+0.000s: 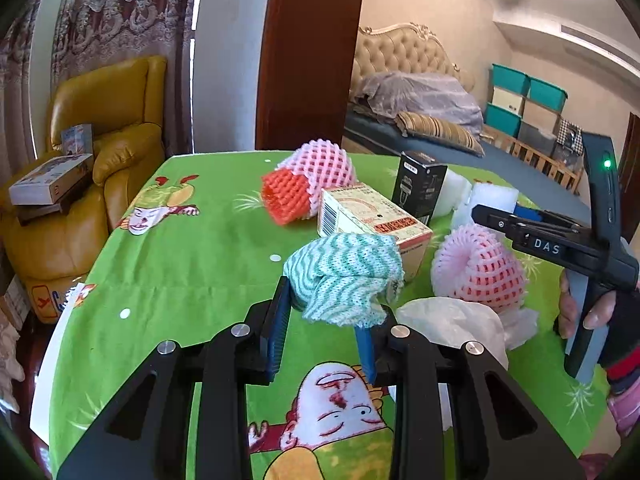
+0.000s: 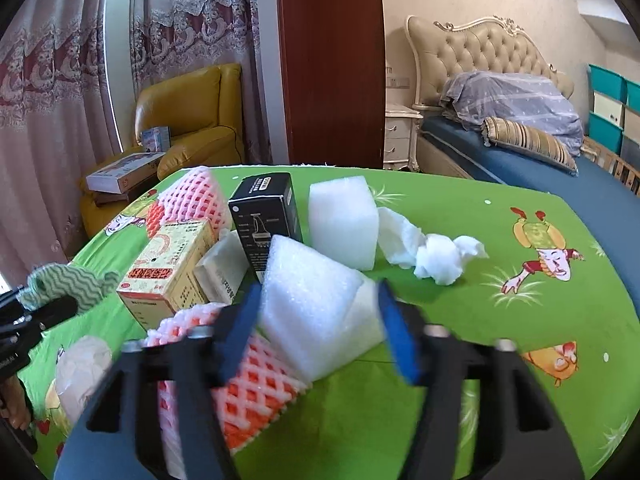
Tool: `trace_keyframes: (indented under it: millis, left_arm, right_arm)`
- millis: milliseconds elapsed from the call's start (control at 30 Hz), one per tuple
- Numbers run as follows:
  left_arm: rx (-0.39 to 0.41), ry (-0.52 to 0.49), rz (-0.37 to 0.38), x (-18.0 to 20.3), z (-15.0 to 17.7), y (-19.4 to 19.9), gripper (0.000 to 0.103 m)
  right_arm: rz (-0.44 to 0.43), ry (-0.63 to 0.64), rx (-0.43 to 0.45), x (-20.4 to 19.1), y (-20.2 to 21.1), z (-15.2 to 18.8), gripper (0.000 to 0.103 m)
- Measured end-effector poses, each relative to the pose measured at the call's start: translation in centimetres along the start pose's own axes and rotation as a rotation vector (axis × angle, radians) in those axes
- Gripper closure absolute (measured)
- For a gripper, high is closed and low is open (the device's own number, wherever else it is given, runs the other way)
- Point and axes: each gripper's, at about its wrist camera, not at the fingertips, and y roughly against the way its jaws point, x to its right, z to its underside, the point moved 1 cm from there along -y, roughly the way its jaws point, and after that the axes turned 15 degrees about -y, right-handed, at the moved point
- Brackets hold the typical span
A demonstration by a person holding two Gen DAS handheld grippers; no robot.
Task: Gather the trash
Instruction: 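Grasp the teal-striped cloth with the left tool while the right tool grasps a white foam strip, then lift the cloth and foam strip and carry both to the pink wastebasket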
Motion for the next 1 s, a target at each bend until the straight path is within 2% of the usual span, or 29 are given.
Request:
trace_keyframes:
  millis: [33, 100, 533, 700, 1000]
  left_arm:
    - [0.009, -0.001, -0.007, -0.1, 0.1, 0.2, 0.075]
    - [0.028, -0.006, -0.024, 0.0, 0.1, 0.7, 0.075]
    - [0.112, -0.064, -0.056, 3.1, 0.3, 4.0, 0.075]
    - [0.137, -0.081, -0.041, 4.7, 0.2, 4.8, 0.074]
    - [0.174, -0.133, 0.005, 8.1, -0.7, 5.8, 0.074]
  right_arm:
    - [0.007, 0.017, 0.003, -0.3, 0.3, 0.2, 0.078]
    - [0.035, 0.044, 0.021, -0.7, 1.0, 0.7, 0.087]
    - [0.015, 0.013, 0.097, 0.8, 8.5, 3.5, 0.087]
    - [0.045, 0.002, 0.142, 2.2, 11.1, 4.1, 0.087]
    - [0.056, -0.035, 0.167, 4.5, 15.0, 5.8, 0.087]
